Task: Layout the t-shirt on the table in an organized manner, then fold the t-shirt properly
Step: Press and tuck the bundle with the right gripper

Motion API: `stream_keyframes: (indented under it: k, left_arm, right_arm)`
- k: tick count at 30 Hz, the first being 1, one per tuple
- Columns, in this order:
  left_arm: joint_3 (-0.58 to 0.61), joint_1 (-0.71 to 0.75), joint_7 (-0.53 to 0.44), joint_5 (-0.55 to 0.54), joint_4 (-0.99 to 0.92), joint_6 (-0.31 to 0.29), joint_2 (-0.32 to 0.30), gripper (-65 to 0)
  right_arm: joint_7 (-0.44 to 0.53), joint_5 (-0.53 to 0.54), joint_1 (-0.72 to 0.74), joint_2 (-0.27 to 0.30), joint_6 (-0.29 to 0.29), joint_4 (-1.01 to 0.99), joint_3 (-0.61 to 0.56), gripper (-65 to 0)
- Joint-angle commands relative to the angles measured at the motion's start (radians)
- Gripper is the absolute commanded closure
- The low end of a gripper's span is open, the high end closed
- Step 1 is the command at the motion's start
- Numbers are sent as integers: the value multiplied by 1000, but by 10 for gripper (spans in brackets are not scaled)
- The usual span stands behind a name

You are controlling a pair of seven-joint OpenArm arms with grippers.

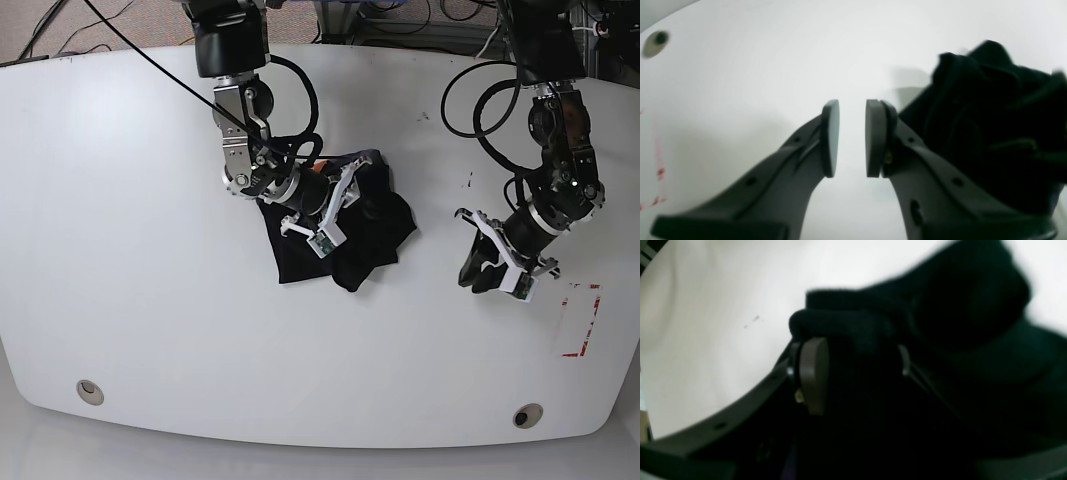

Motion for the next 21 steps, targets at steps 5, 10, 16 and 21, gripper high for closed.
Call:
stream_keyframes:
  k: [5, 10, 16, 21]
  left_arm:
    - [-40, -12, -28, -13, 18, 2, -35, -119]
    - [-40, -3, -28, -13, 18, 2, -44, -119]
    - [-41, 8, -28, -14, 17, 2, -44, -119]
    - [-41, 8, -28, -14, 17, 2, -44, -119]
  right_arm:
    - [173, -4, 77, 57, 5, -221, 0, -254]
    - [159, 16, 85, 96, 5, -184, 2, -254]
    - [-21, 14, 63, 100, 5, 63, 5, -254]
    - [-147, 13, 59, 94, 5, 246, 5, -254]
